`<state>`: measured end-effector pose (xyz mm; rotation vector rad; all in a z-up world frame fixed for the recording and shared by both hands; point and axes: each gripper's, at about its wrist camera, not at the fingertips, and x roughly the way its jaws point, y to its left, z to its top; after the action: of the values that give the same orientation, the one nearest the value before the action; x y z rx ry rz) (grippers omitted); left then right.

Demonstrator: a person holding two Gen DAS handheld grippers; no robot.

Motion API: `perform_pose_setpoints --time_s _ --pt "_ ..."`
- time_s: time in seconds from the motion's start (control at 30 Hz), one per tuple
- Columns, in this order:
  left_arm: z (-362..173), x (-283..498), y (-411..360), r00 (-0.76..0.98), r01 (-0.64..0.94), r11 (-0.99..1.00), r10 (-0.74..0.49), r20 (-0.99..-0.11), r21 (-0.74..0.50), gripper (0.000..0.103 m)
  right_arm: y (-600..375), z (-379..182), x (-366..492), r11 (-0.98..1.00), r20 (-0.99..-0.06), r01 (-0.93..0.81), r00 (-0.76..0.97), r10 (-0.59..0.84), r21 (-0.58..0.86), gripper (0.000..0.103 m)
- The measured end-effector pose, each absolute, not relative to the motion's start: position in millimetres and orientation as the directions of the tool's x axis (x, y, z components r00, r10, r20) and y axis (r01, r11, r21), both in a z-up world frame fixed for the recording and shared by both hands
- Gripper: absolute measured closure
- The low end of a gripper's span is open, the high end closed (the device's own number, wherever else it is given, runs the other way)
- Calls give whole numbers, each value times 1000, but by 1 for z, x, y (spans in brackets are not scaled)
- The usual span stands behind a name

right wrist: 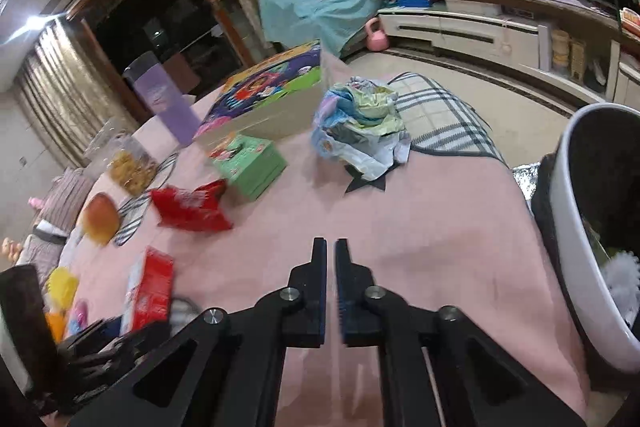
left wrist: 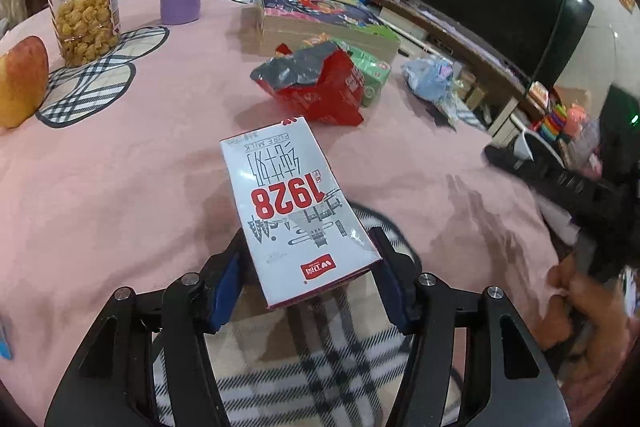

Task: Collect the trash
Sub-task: 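Grasp red-and-white milk carton with left tool while right tool grasps crumpled wrappers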

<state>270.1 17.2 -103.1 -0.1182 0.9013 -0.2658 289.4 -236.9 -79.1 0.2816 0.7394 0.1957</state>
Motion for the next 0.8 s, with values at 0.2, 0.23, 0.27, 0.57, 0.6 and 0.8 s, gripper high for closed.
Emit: perform_pose_setpoints --time_s 0.2,0.23,0.27,0.57,0.6,0.8 --pt "-105 254 25 608 77 986 -166 -776 -150 47 -246 -67 339 938 -604 -83 745 283 336 22" --pt "-105 253 25 612 58 988 -146 -777 -140 47 -244 -69 349 942 -614 -79 740 275 327 22" --pt "-105 252 26 613 41 991 -125 -780 -126 47 -242 -73 362 941 -622 -82 731 280 328 22" --pt "-106 237 20 627 -25 999 -19 -779 -44 29 -240 -92 385 937 -635 -112 708 309 331 92" --pt "-105 239 20 626 -25 999 -17 -779 -42 29 -240 -89 375 934 -628 -129 709 321 332 92" --pt "-106 248 20 626 -24 999 -5 -780 -26 25 -250 -80 296 895 -583 -190 700 412 404 93"
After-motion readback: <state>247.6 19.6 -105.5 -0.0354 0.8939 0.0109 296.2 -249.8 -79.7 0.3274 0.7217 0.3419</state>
